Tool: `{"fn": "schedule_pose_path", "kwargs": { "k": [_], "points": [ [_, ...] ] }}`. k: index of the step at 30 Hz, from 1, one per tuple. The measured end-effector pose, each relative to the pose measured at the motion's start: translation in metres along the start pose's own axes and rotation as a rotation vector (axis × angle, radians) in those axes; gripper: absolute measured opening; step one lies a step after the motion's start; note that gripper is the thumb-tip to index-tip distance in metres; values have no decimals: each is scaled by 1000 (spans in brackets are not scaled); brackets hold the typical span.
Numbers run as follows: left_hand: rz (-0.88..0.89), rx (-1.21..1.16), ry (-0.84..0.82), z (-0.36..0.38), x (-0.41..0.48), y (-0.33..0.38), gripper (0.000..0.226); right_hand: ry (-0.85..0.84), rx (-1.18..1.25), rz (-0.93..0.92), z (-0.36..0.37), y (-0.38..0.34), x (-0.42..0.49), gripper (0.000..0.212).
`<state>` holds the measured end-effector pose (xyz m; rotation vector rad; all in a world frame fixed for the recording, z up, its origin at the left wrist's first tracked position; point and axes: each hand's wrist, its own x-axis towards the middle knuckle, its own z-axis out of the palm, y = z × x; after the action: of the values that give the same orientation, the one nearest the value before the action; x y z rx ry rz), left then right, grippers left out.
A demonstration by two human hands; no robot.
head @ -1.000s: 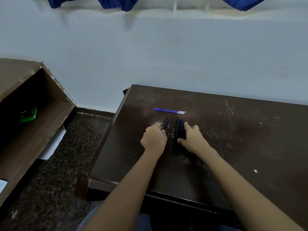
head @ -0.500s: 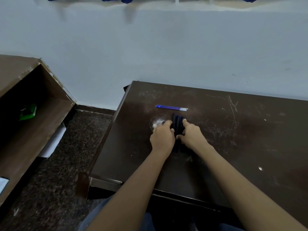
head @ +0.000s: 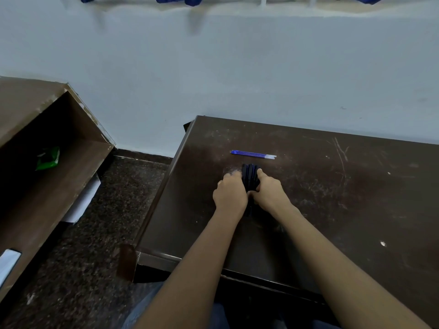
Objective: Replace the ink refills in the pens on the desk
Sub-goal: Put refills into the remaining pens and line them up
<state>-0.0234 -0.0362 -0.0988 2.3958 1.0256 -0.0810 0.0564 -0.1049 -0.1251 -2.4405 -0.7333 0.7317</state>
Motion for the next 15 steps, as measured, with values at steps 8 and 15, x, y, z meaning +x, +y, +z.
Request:
{"fn": "schedule_pose_path", "kwargs": {
  "k": [8, 15],
  "points": [
    [4, 30, 18, -2, -1, 2, 40, 1, 2, -8, 0, 3, 1, 80],
    [9, 41, 23, -2, 1, 3, 37, 1, -23, -20, -1, 4, 1, 78]
  ]
}}
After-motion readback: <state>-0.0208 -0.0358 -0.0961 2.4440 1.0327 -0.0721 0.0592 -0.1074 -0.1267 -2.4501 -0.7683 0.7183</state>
